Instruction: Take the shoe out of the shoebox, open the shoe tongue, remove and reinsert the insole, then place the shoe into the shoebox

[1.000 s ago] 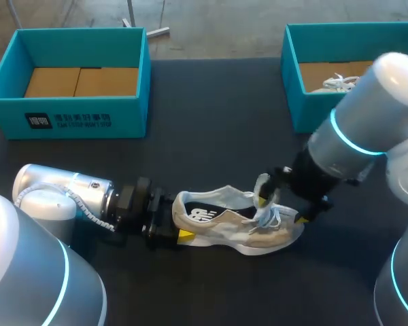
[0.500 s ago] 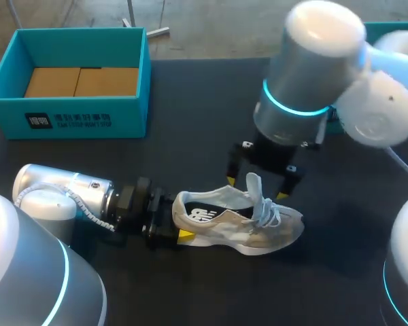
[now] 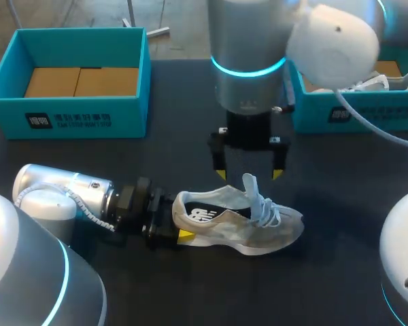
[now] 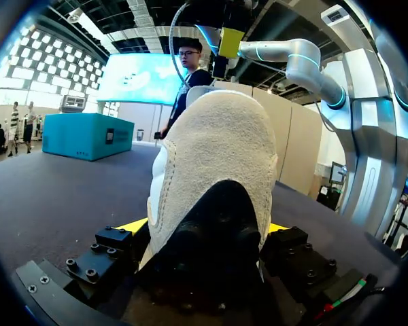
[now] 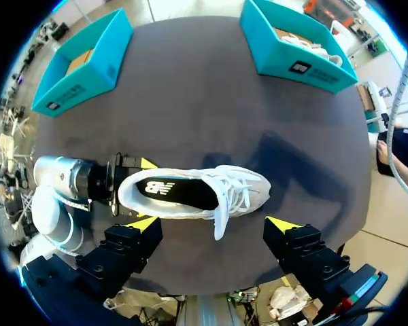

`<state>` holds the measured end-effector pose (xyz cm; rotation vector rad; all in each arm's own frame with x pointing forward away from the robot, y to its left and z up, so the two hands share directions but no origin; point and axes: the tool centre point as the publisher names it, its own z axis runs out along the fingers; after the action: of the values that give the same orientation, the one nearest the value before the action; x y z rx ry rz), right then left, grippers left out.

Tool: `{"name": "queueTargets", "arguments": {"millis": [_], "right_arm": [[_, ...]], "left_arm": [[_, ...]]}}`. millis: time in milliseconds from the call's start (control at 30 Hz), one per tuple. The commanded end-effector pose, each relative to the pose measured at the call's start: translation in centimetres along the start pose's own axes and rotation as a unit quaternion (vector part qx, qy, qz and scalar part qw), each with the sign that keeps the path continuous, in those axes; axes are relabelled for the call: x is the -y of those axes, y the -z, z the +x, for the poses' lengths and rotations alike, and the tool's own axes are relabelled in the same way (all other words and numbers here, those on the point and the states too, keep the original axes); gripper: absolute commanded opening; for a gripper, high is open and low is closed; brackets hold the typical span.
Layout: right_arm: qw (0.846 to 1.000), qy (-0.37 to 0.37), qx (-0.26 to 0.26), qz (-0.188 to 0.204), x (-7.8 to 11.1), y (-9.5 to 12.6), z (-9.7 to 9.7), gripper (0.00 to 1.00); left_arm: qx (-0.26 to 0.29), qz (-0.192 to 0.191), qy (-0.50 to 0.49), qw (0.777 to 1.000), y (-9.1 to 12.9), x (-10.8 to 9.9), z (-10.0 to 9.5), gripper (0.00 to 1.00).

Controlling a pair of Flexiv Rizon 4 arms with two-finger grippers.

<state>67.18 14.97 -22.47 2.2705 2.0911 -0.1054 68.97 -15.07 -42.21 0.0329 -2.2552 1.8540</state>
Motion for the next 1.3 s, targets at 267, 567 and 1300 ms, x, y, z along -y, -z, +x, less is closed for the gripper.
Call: {"name": "queueTargets", "arguments": {"millis": [267, 567, 1300], "right_arm": [[0.99, 0.081, 0.112, 0.021, -0.6, 0.8, 2.9, 1.0], [0.98, 0.155, 0.118, 0.028, -0.1, 0.5, 4.7, 1.0], [0.945, 0.328, 0.016, -0.01, 1.4, 0.3, 5.6, 0.0]], "left_arm": [[0.001, 0.0, 0.0, 1.0, 0.1, -0.4, -0.2, 0.0], [0.001, 0.0, 0.0, 1.0, 0.1, -0.4, -0.2, 0.0], [0.001, 0.0, 0.0, 1.0, 0.1, -0.4, -0.2, 0.0]]}}
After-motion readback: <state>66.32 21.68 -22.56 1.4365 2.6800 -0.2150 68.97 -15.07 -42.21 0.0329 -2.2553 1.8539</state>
